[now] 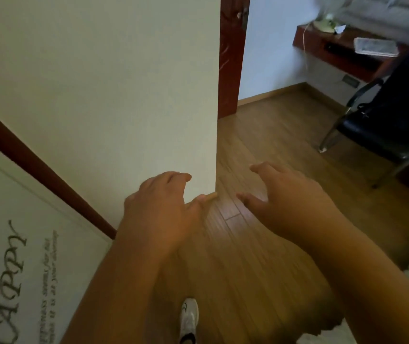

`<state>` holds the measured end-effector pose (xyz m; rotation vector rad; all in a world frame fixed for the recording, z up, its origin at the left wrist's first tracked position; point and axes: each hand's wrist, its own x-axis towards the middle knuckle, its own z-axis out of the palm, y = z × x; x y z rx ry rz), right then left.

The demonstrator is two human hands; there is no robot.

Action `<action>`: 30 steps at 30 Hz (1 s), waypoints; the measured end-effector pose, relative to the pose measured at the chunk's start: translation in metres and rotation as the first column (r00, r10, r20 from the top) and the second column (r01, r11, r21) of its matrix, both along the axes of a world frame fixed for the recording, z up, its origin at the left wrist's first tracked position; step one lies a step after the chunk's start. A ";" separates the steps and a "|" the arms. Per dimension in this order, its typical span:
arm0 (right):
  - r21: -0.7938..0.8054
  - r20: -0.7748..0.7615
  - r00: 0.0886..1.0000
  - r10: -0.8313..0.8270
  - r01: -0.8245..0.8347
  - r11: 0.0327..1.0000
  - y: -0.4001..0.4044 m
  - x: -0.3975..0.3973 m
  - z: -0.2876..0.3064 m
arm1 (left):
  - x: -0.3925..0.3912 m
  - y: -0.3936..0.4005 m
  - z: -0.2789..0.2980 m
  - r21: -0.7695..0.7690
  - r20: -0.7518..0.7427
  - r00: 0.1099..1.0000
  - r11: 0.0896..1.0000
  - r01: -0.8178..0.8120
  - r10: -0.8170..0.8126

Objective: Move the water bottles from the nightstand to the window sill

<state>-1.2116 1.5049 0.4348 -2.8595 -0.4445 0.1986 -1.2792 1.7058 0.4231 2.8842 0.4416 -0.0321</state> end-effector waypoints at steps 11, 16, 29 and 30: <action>0.012 -0.025 0.972 -0.233 0.233 0.972 0.058 0.050 -0.002 | 0.114 0.070 -0.007 -0.030 0.022 0.972 0.971 0.236 -0.235; -0.009 -0.020 0.919 -0.394 0.394 0.919 0.035 0.054 -0.009 | 0.157 0.055 -0.014 -0.042 -0.009 0.926 0.925 0.377 -0.378; 0.015 0.039 0.718 -0.695 0.695 0.719 -0.092 0.068 -0.026 | 0.233 -0.094 -0.011 -0.069 0.044 0.679 0.676 0.734 -0.732; 0.022 0.048 0.704 -0.709 0.708 0.705 -0.104 0.073 -0.027 | 0.240 -0.107 -0.009 -0.062 0.060 0.663 0.661 0.748 -0.746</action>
